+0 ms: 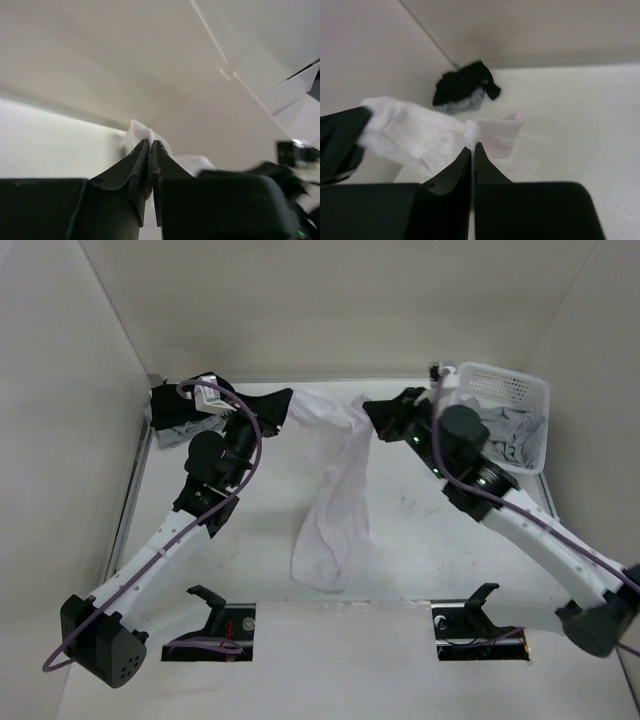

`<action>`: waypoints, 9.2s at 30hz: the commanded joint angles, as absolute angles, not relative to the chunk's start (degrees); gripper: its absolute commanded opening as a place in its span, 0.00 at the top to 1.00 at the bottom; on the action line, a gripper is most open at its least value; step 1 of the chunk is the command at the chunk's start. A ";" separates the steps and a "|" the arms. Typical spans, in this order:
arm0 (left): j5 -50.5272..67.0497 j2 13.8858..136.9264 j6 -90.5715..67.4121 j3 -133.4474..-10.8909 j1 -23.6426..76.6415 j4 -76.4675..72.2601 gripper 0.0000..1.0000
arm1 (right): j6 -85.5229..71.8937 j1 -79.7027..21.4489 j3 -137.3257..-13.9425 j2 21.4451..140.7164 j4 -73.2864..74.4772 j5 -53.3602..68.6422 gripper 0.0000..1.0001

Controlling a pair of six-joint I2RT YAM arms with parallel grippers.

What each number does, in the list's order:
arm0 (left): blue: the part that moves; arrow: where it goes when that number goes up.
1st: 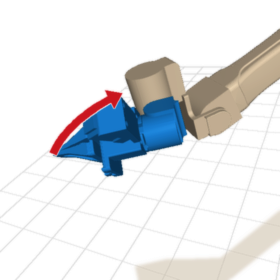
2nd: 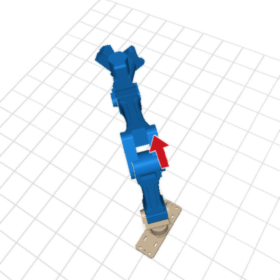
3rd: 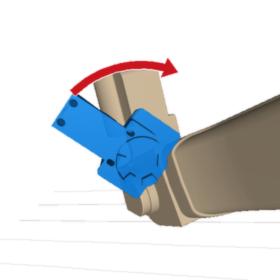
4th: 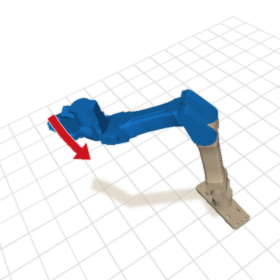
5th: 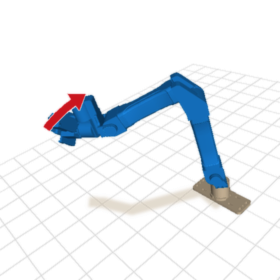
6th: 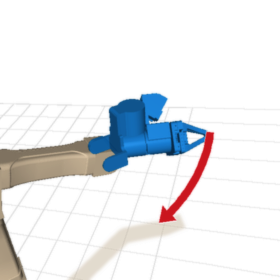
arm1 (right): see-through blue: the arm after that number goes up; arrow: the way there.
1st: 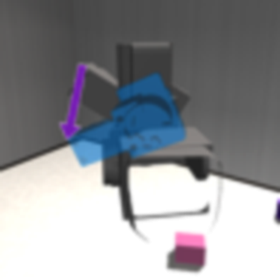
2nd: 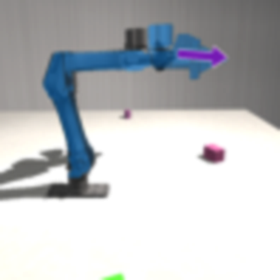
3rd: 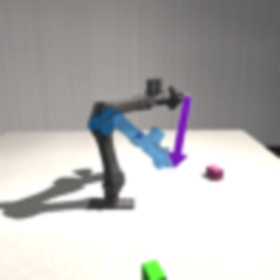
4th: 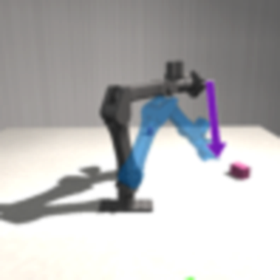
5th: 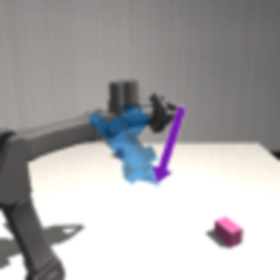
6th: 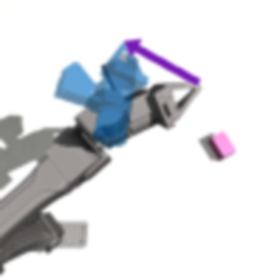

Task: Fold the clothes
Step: Flatten the tank top out

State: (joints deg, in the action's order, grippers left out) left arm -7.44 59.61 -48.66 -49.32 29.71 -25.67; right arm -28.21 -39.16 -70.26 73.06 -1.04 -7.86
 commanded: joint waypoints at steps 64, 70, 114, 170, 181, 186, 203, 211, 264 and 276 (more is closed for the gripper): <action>-23.99 48.33 -18.46 -75.95 32.13 -16.26 0.98 | 13.37 -78.99 -78.67 55.45 -10.46 -48.79 0.96; -22.68 61.49 -22.40 -64.71 25.72 -20.82 0.98 | -4.00 -56.78 -69.72 62.12 -8.61 -29.32 0.95; -7.91 94.39 -47.29 -36.56 36.25 -18.02 0.82 | -47.82 -64.47 -33.66 68.99 16.71 -27.25 0.60; -29.09 71.18 -41.57 -33.13 51.28 16.17 0.75 | -43.77 -56.03 -29.18 53.70 9.84 -17.49 0.95; -25.32 70.93 -44.21 -32.61 52.07 16.96 0.70 | -43.42 -55.41 -27.42 55.02 6.86 -16.52 0.94; -23.56 69.44 -45.35 -31.91 52.51 16.79 0.73 | -43.16 -55.33 -27.16 56.25 5.71 -16.35 0.94; -24.43 64.44 -47.28 -32.78 51.37 18.28 0.95 | -42.19 -55.85 -29.26 55.90 6.85 -15.65 0.92; -24.96 34.93 -53.08 -27.69 40.23 21.88 0.97 | -39.38 -66.47 -44.45 71.25 6.60 -11.78 0.82; -18.81 28.48 -42.63 -31.99 16.83 15.73 0.98 | -36.83 -42.86 -55.09 90.13 -2.43 -5.63 0.48; -17.93 27.25 -43.07 -29.62 17.01 15.12 0.98 | -39.02 -36.35 -76.01 115.47 -4.75 -5.11 0.42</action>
State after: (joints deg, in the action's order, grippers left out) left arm -18.48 27.79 -42.68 -30.57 16.69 18.26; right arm -37.69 -37.56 -72.93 111.85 -3.88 -5.93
